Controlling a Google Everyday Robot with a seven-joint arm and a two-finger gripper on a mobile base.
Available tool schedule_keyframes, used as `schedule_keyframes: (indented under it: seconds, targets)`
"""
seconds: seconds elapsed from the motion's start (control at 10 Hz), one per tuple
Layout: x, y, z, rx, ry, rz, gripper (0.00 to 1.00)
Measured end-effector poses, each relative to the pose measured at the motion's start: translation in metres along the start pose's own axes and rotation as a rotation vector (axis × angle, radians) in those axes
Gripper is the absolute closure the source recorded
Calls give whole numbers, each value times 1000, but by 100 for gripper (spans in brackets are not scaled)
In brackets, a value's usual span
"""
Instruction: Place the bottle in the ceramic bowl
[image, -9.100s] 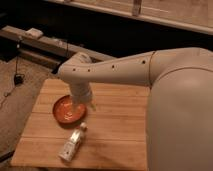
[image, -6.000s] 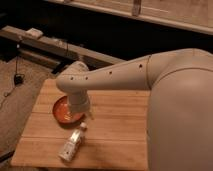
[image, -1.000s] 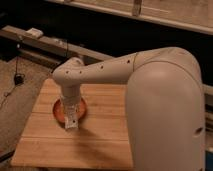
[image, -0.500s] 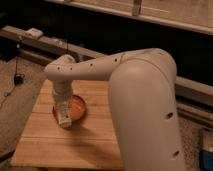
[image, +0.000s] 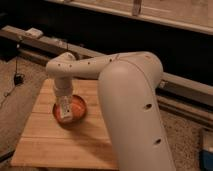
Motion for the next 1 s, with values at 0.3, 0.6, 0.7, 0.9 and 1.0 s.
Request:
schedule_keyframes:
  seconds: [0.3,0.6,0.7,0.9,1.0]
  targets:
    - [-18,-7,11,-1,-6,-12,96]
    - [-28,-11,21,-17,-9,-15,65]
    - [-30,-13,21,-24,-13,-13,56]
    - [-30,-15,18,-36,-23,-13,39]
    - [-30,-16,18,-34,-23,-12,36]
